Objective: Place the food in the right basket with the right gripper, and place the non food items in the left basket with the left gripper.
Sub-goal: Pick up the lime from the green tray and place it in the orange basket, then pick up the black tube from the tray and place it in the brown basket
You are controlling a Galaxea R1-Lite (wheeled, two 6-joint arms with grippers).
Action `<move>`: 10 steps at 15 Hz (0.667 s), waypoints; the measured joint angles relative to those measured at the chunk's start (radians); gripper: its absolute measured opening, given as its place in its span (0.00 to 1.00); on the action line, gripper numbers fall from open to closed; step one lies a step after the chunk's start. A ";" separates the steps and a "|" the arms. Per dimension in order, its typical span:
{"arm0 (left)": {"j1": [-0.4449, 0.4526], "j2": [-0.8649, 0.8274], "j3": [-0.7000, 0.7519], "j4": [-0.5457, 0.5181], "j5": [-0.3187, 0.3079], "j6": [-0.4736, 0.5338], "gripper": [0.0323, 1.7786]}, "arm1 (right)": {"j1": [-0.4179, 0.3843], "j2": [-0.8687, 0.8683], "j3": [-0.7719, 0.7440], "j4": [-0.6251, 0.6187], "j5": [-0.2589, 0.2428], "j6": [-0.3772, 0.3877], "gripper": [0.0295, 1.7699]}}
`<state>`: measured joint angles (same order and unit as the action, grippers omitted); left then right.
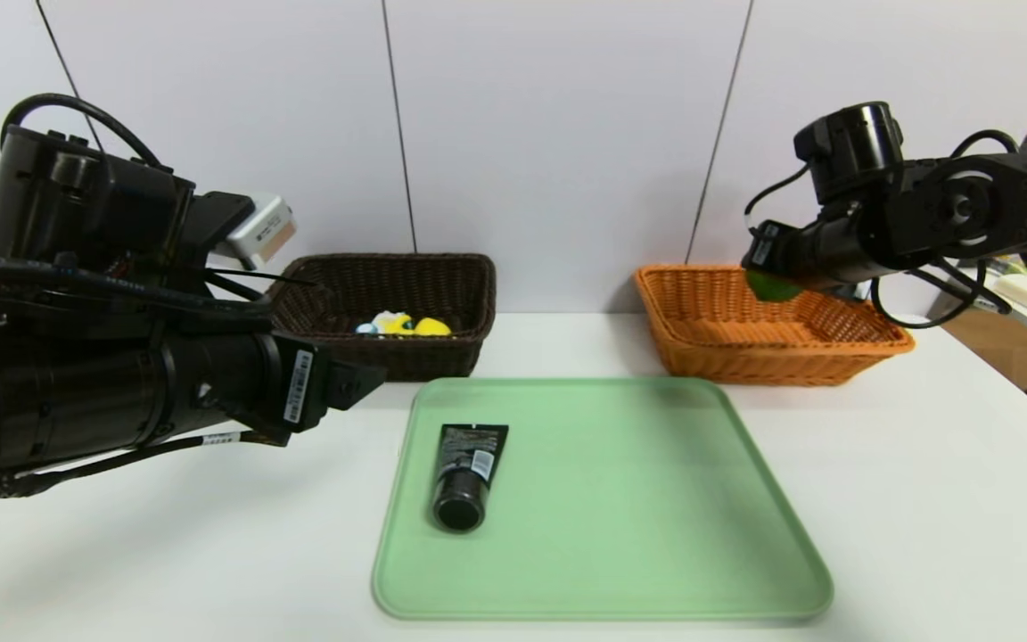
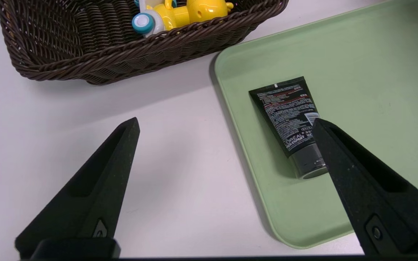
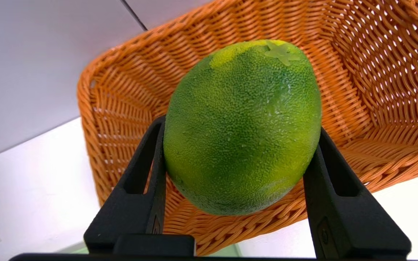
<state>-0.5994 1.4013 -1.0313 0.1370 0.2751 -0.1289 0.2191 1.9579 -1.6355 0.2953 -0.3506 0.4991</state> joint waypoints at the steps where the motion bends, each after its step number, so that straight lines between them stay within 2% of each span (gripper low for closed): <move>1: 0.000 -0.001 0.000 0.000 -0.001 0.000 0.95 | -0.001 0.004 0.002 -0.007 0.001 -0.003 0.64; 5: 0.001 -0.002 0.001 -0.001 -0.002 -0.001 0.95 | -0.009 0.014 0.003 -0.014 0.001 -0.007 0.77; 10: 0.000 -0.002 0.000 -0.007 -0.003 -0.002 0.95 | -0.017 0.006 0.005 -0.011 0.003 -0.005 0.86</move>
<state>-0.5994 1.3994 -1.0313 0.1298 0.2717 -0.1306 0.2026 1.9638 -1.6304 0.2838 -0.3477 0.4945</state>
